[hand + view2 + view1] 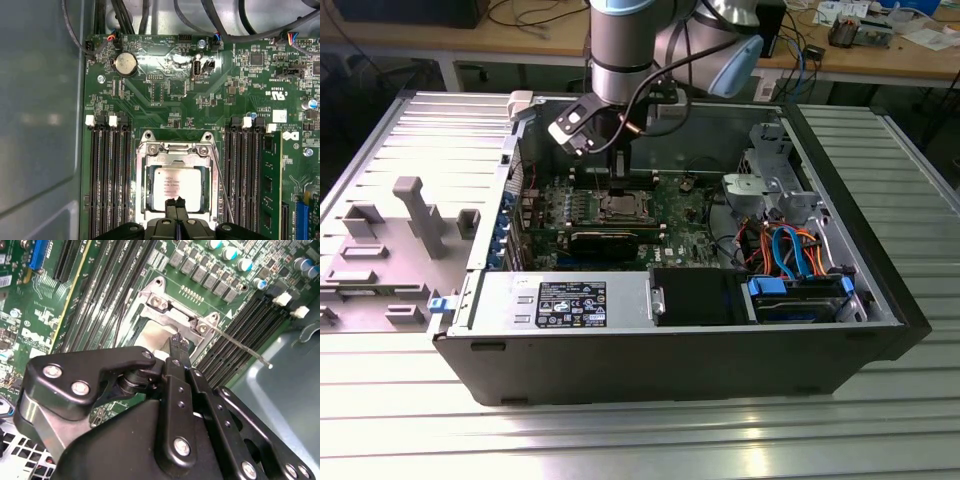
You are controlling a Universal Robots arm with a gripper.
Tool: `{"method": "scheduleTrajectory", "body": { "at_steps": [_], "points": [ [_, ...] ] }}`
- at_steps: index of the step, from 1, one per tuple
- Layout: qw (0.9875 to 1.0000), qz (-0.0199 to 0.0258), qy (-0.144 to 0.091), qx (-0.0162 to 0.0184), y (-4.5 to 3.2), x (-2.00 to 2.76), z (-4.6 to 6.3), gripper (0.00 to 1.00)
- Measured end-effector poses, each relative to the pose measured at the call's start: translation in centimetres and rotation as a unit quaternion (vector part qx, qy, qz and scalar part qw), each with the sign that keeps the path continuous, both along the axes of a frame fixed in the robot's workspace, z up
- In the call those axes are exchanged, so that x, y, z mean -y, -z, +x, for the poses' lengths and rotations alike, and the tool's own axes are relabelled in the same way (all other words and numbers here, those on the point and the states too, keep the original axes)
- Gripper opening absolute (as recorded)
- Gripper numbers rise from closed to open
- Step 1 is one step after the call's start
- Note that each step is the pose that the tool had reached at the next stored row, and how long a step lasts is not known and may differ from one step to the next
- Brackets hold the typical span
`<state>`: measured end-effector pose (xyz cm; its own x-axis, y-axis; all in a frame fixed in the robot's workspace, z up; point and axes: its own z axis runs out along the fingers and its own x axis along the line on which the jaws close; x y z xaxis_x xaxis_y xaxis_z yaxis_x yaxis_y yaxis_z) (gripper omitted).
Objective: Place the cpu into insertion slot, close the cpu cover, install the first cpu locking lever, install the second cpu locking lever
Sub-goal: 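Close the cpu cover, then install the first cpu locking lever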
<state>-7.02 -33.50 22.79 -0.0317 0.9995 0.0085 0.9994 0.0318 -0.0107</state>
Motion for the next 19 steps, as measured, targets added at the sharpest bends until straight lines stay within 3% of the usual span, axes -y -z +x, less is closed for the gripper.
{"method": "scheduleTrajectory", "body": {
  "at_steps": [15,19],
  "points": [
    [1.0000,0.0000,0.000,0.0000,0.00,0.00,0.35,0.11],
    [1.0000,0.0000,0.000,0.0000,-0.37,0.00,0.35,0.11]
  ]
}}
